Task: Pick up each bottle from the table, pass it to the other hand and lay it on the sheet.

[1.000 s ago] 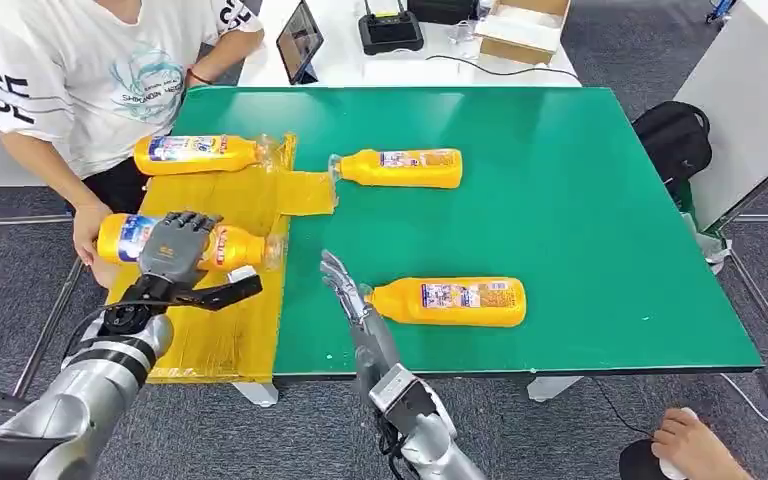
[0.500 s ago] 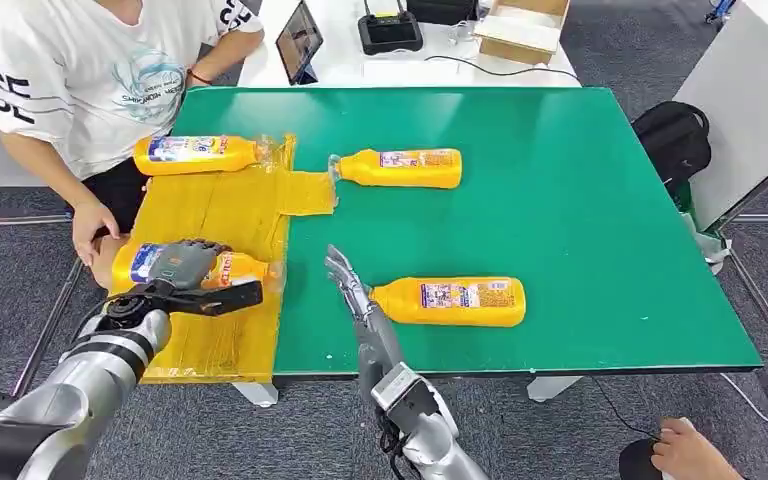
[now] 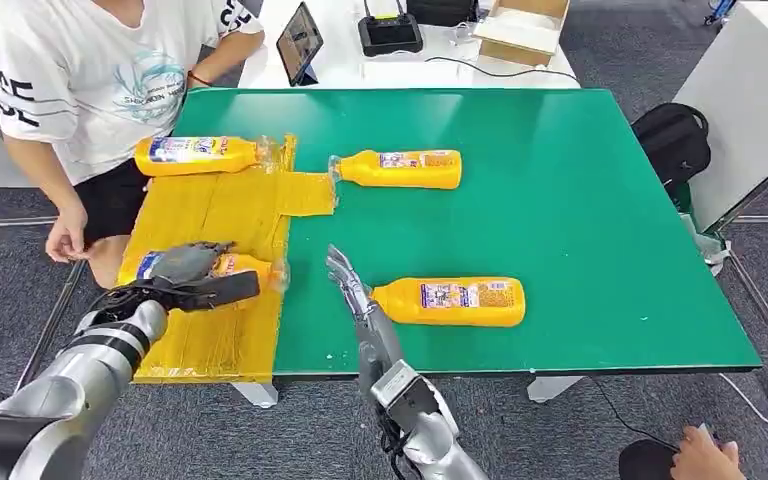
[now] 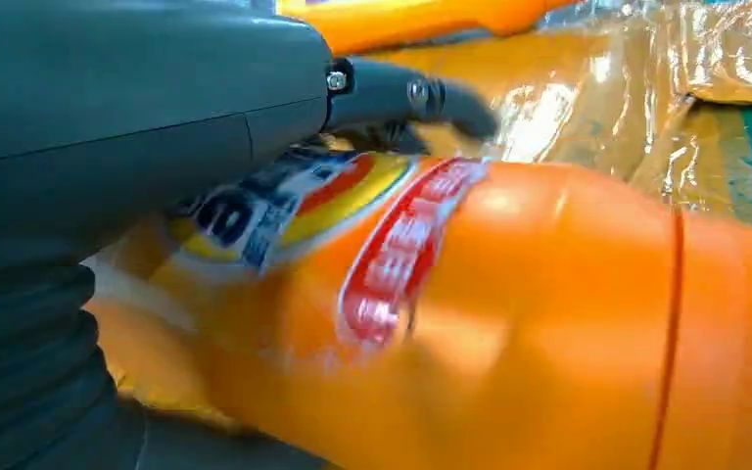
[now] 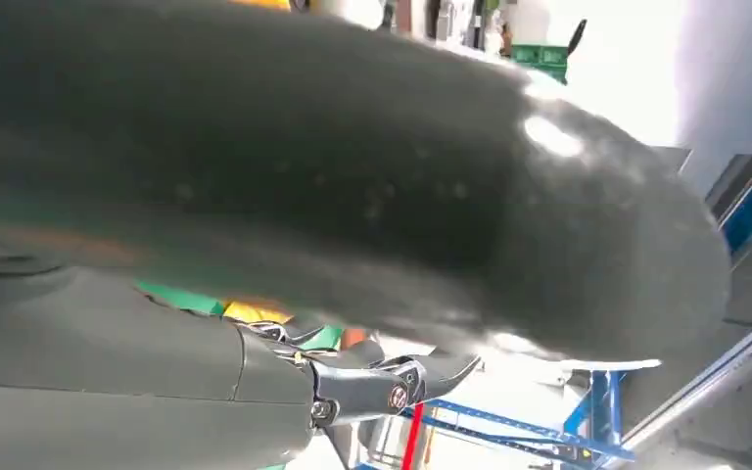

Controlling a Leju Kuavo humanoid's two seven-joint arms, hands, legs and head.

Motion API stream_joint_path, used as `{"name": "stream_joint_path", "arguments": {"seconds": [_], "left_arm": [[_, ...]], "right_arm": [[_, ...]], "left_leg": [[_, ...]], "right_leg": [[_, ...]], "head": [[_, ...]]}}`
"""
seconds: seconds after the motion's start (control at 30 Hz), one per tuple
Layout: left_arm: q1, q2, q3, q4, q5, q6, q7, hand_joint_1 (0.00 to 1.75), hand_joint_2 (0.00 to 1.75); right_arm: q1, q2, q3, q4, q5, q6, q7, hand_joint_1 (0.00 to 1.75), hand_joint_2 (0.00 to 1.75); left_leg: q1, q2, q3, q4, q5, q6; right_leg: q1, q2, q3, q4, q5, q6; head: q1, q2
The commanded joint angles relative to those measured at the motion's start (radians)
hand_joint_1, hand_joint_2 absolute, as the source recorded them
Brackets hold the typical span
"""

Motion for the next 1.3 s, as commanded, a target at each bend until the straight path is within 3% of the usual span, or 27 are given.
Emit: {"name": "stream_joint_path", "arguments": {"seconds": [0.03, 0.17, 0.77, 0.9, 0.93, 1.03, 1.07, 1.3], "left_arm": [[0.031, -0.029, 0.069, 0.078, 0.069, -0.068, -0.031, 0.0, 0.0], [0.04, -0.032, 0.134, 0.078, 0.171, -0.178, -0.081, 0.0, 0.0], [0.064, -0.019, 0.182, 0.056, 0.317, -0.261, -0.185, 0.0, 0.0], [0.079, -0.128, 0.341, -0.047, 0.555, 0.008, -0.226, 0.0, 0.0], [0.081, -0.157, 0.39, -0.084, 0.619, 0.066, -0.257, 0.0, 1.75], [0.091, -0.216, 0.48, -0.208, 0.763, 0.268, -0.334, 0.0, 1.75], [0.121, -0.226, 0.468, -0.309, 0.847, 0.3, -0.334, 0.0, 1.75], [0.136, -0.208, 0.436, -0.328, 0.9, 0.294, -0.334, 0.0, 1.75]], "right_arm": [[-0.029, -0.021, -0.005, 0.071, -0.002, -0.004, 0.01, 0.0, 0.0], [-0.042, -0.017, -0.021, 0.09, -0.016, -0.005, 0.013, 0.0, 0.0], [-0.059, -0.012, -0.038, 0.138, -0.045, 0.016, 0.004, 0.0, 0.0], [-0.037, -0.02, -0.027, 0.108, 0.014, -0.034, 0.017, 0.0, 0.0], [-0.032, -0.023, -0.019, 0.101, 0.026, -0.033, 0.021, 0.0, 0.0], [-0.032, -0.037, 0.015, 0.1, 0.114, -0.074, 0.037, 0.0, 0.0], [-0.045, -0.051, 0.034, 0.11, 0.178, -0.12, 0.061, 0.0, 1.75], [-0.056, -0.061, 0.029, 0.114, 0.193, -0.129, 0.064, 0.0, 1.75]], "left_leg": [[0.0, 0.002, 0.007, -0.003, -0.001, 0.002], [0.0, 0.001, 0.009, -0.003, -0.001, 0.002], [-0.001, -0.002, 0.013, -0.003, -0.001, 0.001], [-0.001, -0.005, 0.012, -0.002, 0.0, 0.001], [-0.001, -0.004, 0.013, -0.004, 0.0, 0.002], [0.0, -0.008, 0.009, -0.001, 0.0, 0.002], [0.0, -0.009, 0.008, 0.0, 0.0, 0.002], [0.0, -0.004, 0.007, -0.001, -0.001, 0.001]], "right_leg": [[0.0, 0.001, 0.006, -0.003, 0.0, -0.002], [0.001, 0.001, 0.009, -0.003, 0.0, -0.003], [-0.001, -0.002, 0.014, -0.003, 0.0, -0.002], [-0.001, -0.005, 0.014, -0.002, -0.001, -0.001], [0.0, -0.005, 0.015, -0.004, -0.001, -0.002], [0.001, -0.009, 0.012, -0.002, -0.002, -0.002], [0.001, -0.01, 0.011, -0.002, -0.002, -0.002], [0.001, -0.005, 0.008, -0.001, -0.001, -0.003]], "head": [[0.001, 0.0], [0.0, 0.0], [0.0, 0.0], [0.0, 0.0], [0.0, 0.0], [0.001, 0.0], [0.0, 0.0], [0.001, 0.0]]}}
